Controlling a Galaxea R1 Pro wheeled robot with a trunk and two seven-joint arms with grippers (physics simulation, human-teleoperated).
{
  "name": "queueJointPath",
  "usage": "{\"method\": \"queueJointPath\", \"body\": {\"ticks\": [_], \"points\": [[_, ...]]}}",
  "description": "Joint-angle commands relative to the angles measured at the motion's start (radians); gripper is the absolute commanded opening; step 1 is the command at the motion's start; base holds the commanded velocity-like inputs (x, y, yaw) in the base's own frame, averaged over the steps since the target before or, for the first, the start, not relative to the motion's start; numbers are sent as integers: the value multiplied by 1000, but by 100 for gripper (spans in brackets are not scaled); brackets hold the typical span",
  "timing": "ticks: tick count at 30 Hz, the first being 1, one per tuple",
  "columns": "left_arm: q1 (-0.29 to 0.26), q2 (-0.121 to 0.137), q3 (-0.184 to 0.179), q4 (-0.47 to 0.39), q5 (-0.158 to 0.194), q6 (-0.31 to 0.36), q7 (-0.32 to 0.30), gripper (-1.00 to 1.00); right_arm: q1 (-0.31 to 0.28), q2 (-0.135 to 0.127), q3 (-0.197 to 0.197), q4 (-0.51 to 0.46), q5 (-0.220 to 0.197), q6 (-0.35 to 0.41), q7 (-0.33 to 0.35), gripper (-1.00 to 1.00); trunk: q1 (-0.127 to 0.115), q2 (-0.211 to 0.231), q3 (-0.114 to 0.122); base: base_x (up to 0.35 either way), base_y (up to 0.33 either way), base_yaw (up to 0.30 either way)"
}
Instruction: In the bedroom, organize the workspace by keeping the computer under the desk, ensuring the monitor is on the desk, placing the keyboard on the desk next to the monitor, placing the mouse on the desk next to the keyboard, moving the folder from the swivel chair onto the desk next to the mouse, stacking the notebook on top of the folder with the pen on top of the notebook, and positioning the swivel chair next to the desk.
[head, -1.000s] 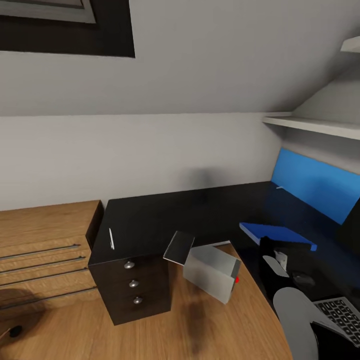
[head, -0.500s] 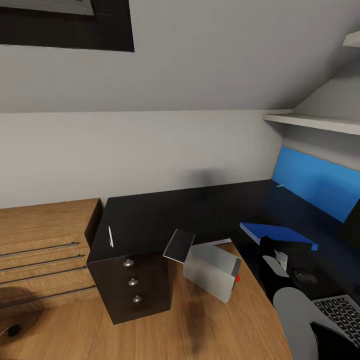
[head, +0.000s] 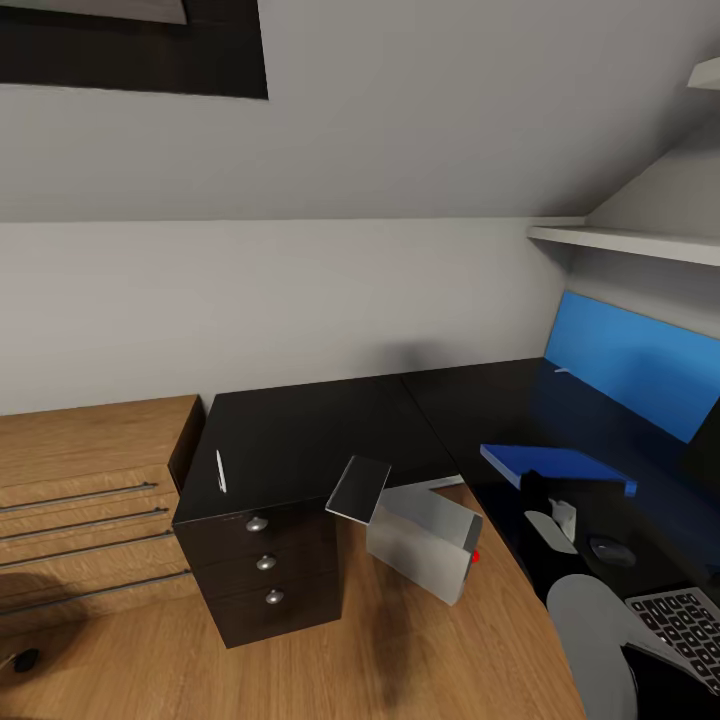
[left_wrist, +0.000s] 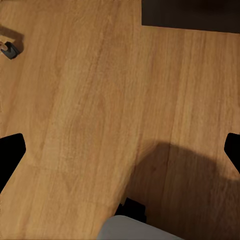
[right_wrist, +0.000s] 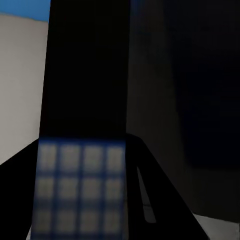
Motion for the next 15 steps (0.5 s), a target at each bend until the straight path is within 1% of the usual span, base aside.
{"method": "queueJointPath", "body": {"ticks": [1,3,6,13,15], "points": [[-1,2,-5,1,6,-4,5,100,-1,0,-1,1,6,-3,5,-100,0,-1,-1,0,0,0],[-1,3,-5,2,6,-4,4,100,-1,-2,0,1,23,-3,4,-100,0,-1,-1,0,-17,0],[-1,4,-5,2,7,-4,5,100,-1,-3,0,2,37,-2,3,-100,0,-1,-1,0,-21,0],[-1,4,-5,2,7,-4,5,100,-1,-5,0,2,41,-1,-1,-100,0,-1,-1,0,-2,0],[-1,4,-6,2,6,-4,4,100,-1,-5,0,1,41,-1,-2,-100,0,-1,-1,17,-78,0]]}}
